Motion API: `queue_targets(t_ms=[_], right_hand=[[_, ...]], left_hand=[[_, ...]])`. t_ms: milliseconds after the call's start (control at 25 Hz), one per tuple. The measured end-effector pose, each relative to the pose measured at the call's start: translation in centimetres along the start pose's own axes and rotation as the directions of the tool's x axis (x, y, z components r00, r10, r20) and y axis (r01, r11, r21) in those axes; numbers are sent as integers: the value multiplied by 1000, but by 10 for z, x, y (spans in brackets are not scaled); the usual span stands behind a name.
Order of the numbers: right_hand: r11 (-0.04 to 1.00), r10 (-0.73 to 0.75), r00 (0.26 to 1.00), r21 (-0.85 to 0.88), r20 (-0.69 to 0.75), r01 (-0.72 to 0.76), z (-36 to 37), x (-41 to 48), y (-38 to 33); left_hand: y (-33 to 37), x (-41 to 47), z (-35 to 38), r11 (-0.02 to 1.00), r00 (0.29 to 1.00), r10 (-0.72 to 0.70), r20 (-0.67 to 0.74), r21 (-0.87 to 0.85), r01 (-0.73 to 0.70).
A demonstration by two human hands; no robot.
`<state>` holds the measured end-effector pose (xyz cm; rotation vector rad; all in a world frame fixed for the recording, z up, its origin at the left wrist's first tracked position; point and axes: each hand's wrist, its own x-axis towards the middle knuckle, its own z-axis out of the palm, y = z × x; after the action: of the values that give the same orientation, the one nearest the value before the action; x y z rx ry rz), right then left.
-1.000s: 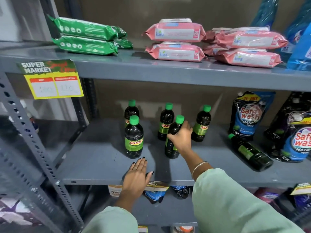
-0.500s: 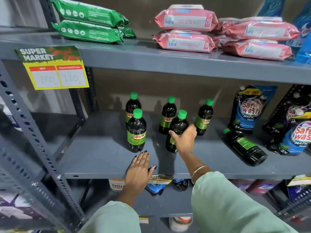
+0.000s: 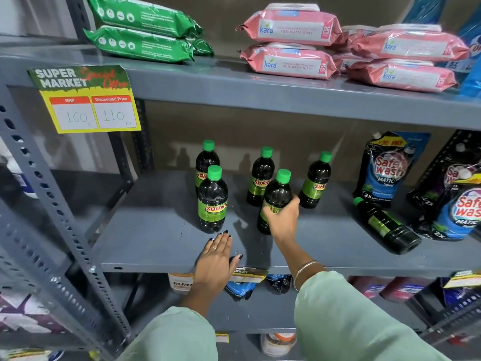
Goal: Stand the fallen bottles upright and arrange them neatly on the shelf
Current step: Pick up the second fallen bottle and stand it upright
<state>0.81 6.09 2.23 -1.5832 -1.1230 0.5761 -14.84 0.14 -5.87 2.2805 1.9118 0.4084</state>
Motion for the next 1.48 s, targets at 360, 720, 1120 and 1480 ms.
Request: queue_targets(t_ms=[360, 720, 1120, 1480], right_hand=[[999, -1, 998, -44, 60, 4, 0, 1, 10], [990, -28, 999, -138, 43, 33, 0, 4, 13], [992, -51, 995, -113, 89, 61, -8, 1, 21], [982, -105, 994, -157, 2, 104, -76, 23, 32]], left_hand=[[3, 0, -3, 1000, 1000, -22, 3, 8, 22], [3, -1, -4, 1000, 1000, -18, 21, 19, 17], [10, 1, -5, 997, 1000, 5, -10, 72, -4], [91, 16, 10, 919, 934, 355, 40, 166, -357]])
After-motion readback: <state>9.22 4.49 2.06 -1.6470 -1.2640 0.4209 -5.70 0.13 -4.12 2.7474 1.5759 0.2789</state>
